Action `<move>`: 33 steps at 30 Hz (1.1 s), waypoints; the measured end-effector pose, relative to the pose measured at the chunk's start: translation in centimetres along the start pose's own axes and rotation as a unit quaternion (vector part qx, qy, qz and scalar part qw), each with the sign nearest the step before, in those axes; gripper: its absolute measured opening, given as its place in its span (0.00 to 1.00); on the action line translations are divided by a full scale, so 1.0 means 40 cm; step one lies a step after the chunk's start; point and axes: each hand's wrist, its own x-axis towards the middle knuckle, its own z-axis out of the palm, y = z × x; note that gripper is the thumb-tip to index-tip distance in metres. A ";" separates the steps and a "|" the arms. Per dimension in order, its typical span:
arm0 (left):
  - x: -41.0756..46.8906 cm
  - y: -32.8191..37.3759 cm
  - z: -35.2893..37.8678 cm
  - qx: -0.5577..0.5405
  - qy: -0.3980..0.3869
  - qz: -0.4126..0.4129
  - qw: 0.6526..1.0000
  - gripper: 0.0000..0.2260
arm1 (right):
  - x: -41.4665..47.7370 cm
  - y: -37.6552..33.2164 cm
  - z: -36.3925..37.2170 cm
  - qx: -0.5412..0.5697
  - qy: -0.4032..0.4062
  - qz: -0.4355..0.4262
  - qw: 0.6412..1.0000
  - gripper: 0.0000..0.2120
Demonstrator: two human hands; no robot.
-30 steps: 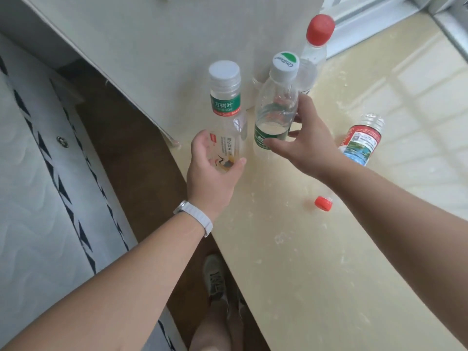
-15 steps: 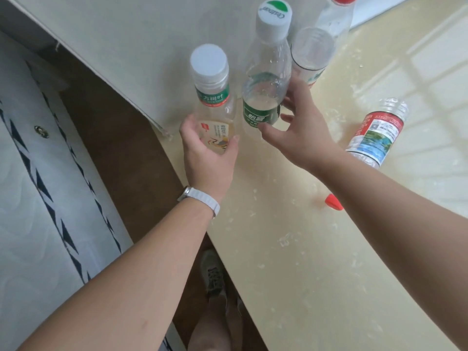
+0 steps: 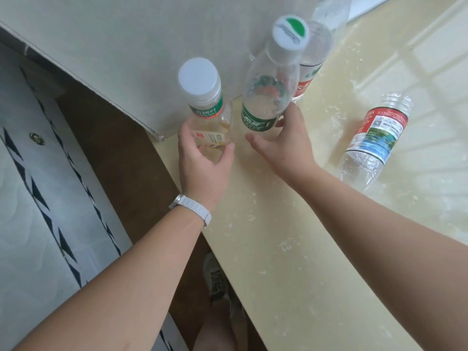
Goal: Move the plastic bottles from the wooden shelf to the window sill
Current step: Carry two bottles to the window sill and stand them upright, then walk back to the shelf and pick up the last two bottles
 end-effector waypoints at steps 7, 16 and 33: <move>0.024 0.012 0.019 0.016 0.019 -0.019 1.000 0.41 | 0.024 -0.007 -0.009 -0.001 -0.021 0.006 1.000 0.30; 0.047 0.021 0.054 0.052 0.057 -0.037 0.996 0.40 | 0.051 -0.001 0.003 -0.002 -0.018 -0.013 1.000 0.30; 0.018 0.050 0.020 0.087 0.030 -0.035 0.995 0.36 | 0.016 -0.002 -0.041 -0.012 -0.021 0.016 1.000 0.26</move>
